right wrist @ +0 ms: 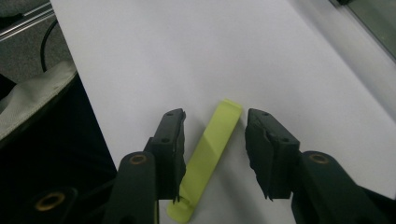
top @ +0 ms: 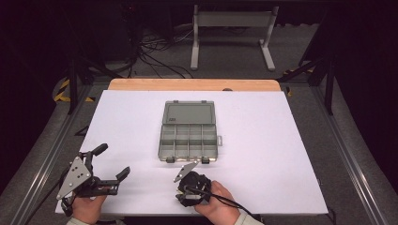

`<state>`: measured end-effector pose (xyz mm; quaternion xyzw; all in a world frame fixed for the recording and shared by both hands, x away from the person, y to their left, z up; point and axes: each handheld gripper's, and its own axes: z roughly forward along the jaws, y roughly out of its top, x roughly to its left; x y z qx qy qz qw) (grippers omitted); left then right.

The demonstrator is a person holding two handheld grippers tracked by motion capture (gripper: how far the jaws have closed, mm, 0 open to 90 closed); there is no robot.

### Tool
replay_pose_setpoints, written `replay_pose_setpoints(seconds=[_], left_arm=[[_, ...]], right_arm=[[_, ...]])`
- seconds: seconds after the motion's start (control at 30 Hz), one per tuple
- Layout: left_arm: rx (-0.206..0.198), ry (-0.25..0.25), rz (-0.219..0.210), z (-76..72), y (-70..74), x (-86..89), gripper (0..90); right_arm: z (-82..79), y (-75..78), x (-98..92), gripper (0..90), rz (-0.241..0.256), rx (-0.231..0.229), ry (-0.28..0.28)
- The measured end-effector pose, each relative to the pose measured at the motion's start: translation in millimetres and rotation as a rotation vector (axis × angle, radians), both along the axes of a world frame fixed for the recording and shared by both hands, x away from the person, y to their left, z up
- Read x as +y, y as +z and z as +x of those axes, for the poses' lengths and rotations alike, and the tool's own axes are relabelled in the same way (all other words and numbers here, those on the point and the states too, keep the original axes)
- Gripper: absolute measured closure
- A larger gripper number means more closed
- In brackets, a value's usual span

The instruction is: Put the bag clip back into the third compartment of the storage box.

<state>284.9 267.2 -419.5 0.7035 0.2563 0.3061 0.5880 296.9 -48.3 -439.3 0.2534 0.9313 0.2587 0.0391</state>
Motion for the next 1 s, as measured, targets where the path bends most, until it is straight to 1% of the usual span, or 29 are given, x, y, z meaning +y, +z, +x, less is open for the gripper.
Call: replay_pose_setpoints(seconds=[0.13, 0.23, 0.37, 0.5, 0.8, 0.87, 0.9, 0.93, 1.0], left_arm=[[-0.001, 0.000, 0.000, 0.1, 0.0, 0.0, 0.1], [0.000, 0.000, 0.001, 0.1, -0.1, -0.1, 0.1], [0.002, -0.002, 0.001, 0.1, 0.0, 0.2, 0.1], [0.001, -0.003, 0.003, 0.1, 0.2, 0.3, 0.2], [0.003, -0.004, 0.002, 0.2, 0.0, 0.1, 0.2], [0.004, -0.004, 0.003, 0.2, 0.0, 0.0, 0.1], [0.004, -0.004, 0.003, 0.2, 0.0, 0.0, 0.1], [0.003, -0.002, 0.001, 0.2, 0.0, -0.1, 0.1], [0.002, -0.003, 0.000, 0.3, -0.1, 0.0, 0.1]], right_arm=[[-2.6, 0.0, 1.9, 68.3, -0.005, -0.012, -0.022], [-2.9, 0.3, 2.5, 77.5, -0.010, -0.013, -0.044], [-2.9, 1.0, 2.2, 78.0, 0.004, -0.003, -0.050], [-3.4, 4.8, 0.8, 78.2, 0.024, -0.011, -0.057], [-3.2, 21.5, -4.6, 78.3, 0.074, -0.036, -0.066], [-2.6, 26.5, -6.3, 78.3, 0.081, -0.044, -0.067], [-2.6, 26.5, -6.3, 78.3, 0.081, -0.044, -0.067], [-1.7, 31.1, -8.0, 78.4, 0.089, -0.050, -0.068], [-1.0, 32.6, -8.7, 78.4, 0.092, -0.058, -0.069]])
